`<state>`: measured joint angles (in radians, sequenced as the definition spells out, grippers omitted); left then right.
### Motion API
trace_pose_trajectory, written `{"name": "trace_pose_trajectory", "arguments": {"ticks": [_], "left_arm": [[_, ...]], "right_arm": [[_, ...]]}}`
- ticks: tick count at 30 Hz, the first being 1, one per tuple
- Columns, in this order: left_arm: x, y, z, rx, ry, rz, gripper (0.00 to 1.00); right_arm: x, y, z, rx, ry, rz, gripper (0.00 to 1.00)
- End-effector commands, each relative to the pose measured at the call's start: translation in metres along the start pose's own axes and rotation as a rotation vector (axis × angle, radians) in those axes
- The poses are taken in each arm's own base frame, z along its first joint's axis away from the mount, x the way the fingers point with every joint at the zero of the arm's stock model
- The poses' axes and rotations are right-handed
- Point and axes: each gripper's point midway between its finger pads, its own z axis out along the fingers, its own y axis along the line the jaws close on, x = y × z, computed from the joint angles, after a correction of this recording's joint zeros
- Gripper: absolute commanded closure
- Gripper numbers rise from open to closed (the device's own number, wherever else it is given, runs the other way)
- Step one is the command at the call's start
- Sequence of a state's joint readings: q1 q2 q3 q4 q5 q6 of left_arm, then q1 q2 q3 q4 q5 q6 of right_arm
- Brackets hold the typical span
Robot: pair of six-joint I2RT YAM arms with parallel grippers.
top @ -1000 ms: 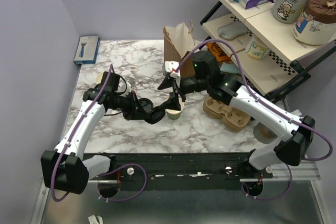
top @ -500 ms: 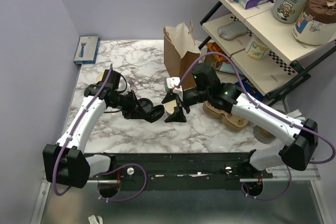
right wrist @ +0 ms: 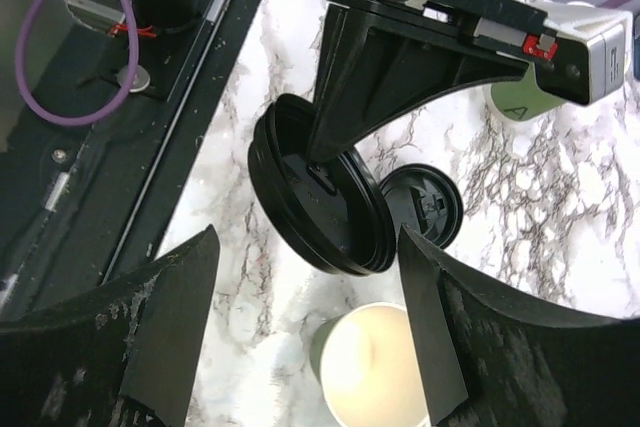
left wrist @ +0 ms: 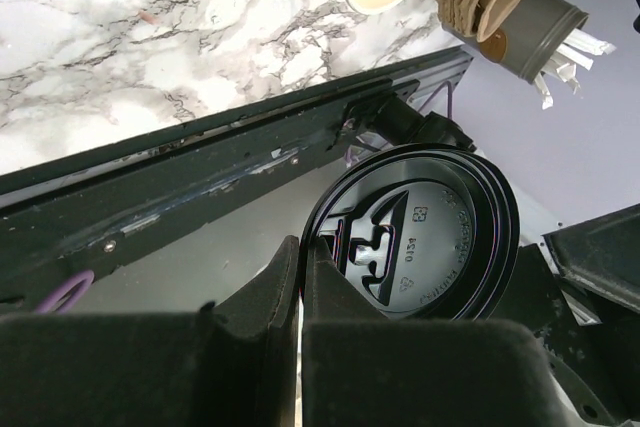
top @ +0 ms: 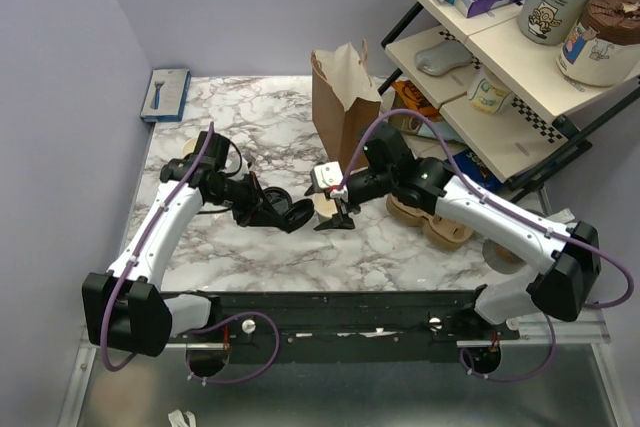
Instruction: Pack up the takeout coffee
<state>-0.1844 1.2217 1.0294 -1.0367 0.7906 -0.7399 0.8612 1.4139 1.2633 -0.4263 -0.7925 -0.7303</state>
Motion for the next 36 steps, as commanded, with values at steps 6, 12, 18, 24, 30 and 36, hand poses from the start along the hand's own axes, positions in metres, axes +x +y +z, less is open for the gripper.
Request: {"name": "trace_pose_trajectory", "arguments": {"ticks": [6, 12, 18, 24, 30, 36], "left_arm": [[0.005, -0.018, -0.007, 0.082, 0.014, 0.022, 1.00], [0.004, -0.013, -0.008, 0.043, 0.005, 0.036, 0.81], [-0.019, -0.025, -0.015, 0.048, -0.124, 0.094, 0.25], [-0.054, -0.027, -0.042, -0.040, -0.367, 0.137, 0.01], [-0.087, -0.031, -0.069, -0.042, -0.650, 0.111, 0.01], [-0.097, -0.039, -0.038, 0.152, -0.630, 0.081, 0.01]], "right_arm": [[0.005, 0.007, 0.024, -0.161, 0.008, -0.047, 0.40], [-0.007, 0.013, 0.022, -0.196, -0.036, -0.026, 0.82], [-0.008, 0.021, 0.020, -0.193, -0.027, 0.151, 0.93], [0.000, 0.001, 0.010, -0.099, -0.024, 0.413, 0.97], [0.020, -0.044, -0.040, -0.022, -0.177, 0.983, 0.95], [0.067, -0.063, -0.045, 0.055, -0.171, 1.350, 0.91]]}}
